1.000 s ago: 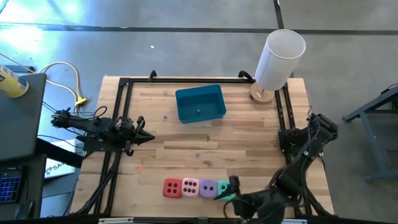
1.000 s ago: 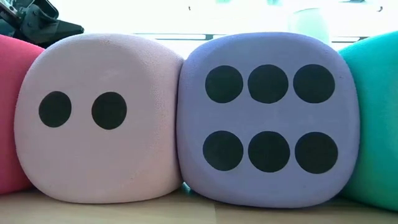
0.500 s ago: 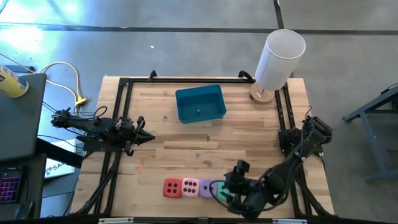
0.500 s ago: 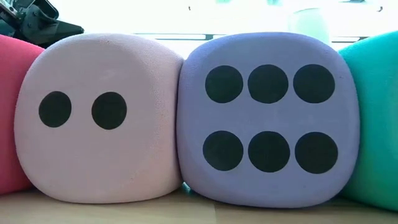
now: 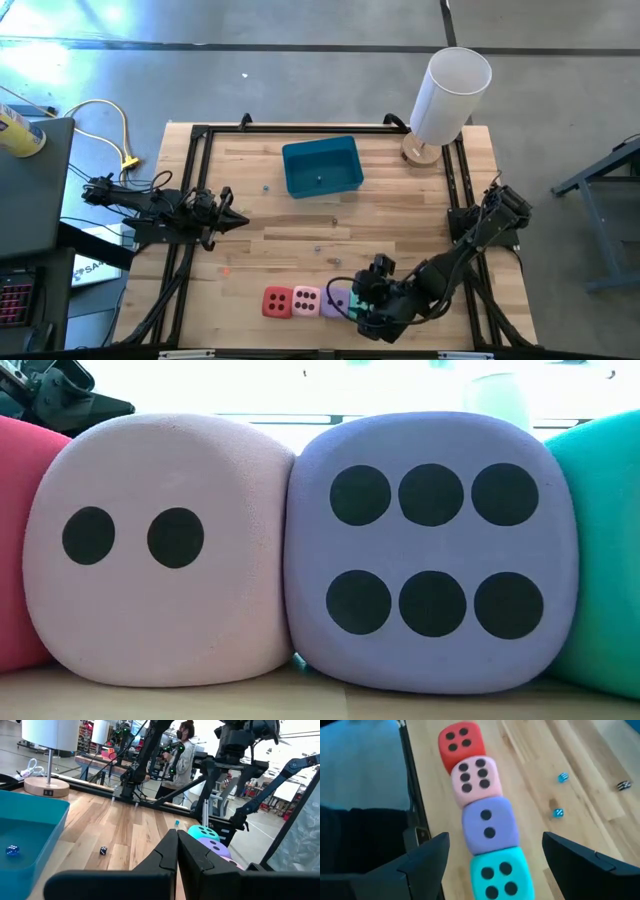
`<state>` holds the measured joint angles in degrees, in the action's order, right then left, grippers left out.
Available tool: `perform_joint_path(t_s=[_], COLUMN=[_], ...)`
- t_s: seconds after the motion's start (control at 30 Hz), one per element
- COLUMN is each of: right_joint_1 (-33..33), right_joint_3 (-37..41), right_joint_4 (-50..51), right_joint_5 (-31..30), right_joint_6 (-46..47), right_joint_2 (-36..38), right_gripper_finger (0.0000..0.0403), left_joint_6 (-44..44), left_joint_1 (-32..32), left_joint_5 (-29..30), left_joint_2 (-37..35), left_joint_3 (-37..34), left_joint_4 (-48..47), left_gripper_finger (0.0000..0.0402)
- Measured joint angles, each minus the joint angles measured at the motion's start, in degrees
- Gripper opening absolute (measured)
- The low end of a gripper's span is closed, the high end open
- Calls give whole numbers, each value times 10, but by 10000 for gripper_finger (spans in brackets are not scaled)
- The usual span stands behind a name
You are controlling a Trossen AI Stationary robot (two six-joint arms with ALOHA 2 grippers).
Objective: Pick & Place Dice
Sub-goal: Put the large blue dice into the blue bin
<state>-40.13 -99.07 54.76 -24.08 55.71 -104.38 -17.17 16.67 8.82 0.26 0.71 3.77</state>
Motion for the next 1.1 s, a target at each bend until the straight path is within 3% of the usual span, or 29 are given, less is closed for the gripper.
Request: perform_joint_path(t_s=[0.33,0.53,0.83,1.1], right_joint_1=[2,2,-2,-26], right_joint_3=[1,22,28,97], right_joint_4=[1,1,-2,-85], right_joint_5=[35,51,46,61], right_joint_6=[0,0,-84,-151], right_joint_2=[-1,-1,-1,-1], right_gripper_finger=[395,396,393,392], left_joint_6=[0,0,8,8], left_joint_1=[0,0,0,0], left_joint_5=[0,0,0,0], left_joint_2=[0,0,0,0], left_joint_3=[0,0,0,0], left_joint_4=[-8,-10,-10,-17], left_gripper_finger=[0,0,0,0])
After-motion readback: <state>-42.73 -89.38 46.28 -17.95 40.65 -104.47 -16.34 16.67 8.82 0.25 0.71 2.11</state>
